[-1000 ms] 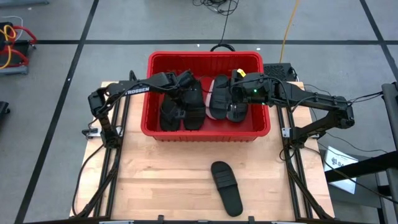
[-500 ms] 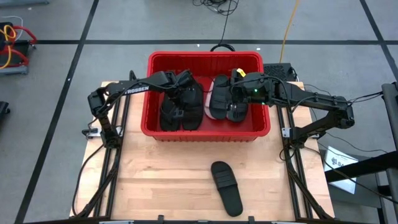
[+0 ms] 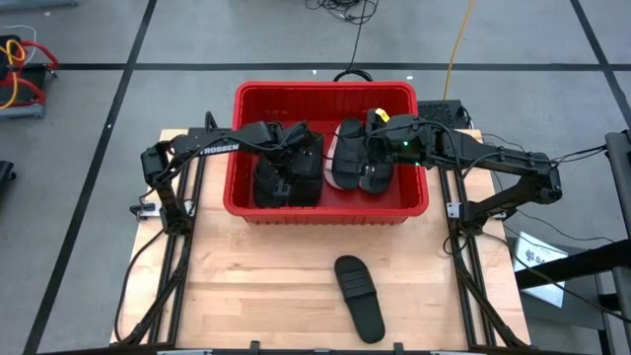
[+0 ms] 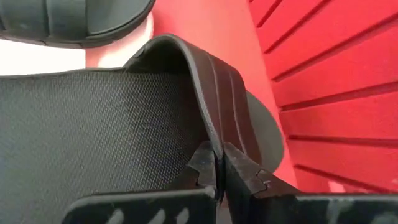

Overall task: Pick and place slides into bin
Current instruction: Put the black slide into the red bin

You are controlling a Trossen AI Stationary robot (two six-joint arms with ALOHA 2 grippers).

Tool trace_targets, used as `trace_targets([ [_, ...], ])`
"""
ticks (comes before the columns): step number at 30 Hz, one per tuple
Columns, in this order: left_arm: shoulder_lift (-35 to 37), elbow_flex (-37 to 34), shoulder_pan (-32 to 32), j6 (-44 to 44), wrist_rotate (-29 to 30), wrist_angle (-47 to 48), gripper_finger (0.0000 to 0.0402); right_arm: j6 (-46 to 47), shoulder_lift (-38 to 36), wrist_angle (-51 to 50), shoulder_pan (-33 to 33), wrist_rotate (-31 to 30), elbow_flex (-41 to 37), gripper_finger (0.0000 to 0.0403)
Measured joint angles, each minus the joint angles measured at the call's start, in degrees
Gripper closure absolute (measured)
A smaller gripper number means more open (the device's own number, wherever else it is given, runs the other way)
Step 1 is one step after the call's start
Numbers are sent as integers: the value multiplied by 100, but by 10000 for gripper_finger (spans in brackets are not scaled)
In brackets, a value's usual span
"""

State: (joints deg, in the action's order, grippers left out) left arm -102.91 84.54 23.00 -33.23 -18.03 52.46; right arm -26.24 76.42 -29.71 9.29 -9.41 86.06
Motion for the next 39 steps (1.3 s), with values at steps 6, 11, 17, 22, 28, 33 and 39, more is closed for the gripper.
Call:
trace_targets([
  [6, 0, 0, 99, -134, 91, -2, 389, 0, 0, 0, 1, 0, 0, 161],
  [11, 0, -1, 85, -444, 247, -138, 379, 0, 0, 7, 0, 0, 0, 161],
  [17, 0, -1, -8, -557, 717, -335, 374, 0, 0, 167, 0, 0, 0, 161],
  [22, 0, -1, -26, -523, 811, -327, 366, 0, 0, 170, -1, 2, 0, 161],
  [28, 0, -1, -20, -543, 860, -346, 327, 0, -2, 168, -1, 2, 0, 161],
  [33, 2, -1, -26, -544, 1190, -365, 289, 0, -2, 168, 0, 2, 0, 161],
  [39, 2, -1, -22, -517, 1285, -383, 264, 0, -2, 168, -1, 8, 0, 161],
])
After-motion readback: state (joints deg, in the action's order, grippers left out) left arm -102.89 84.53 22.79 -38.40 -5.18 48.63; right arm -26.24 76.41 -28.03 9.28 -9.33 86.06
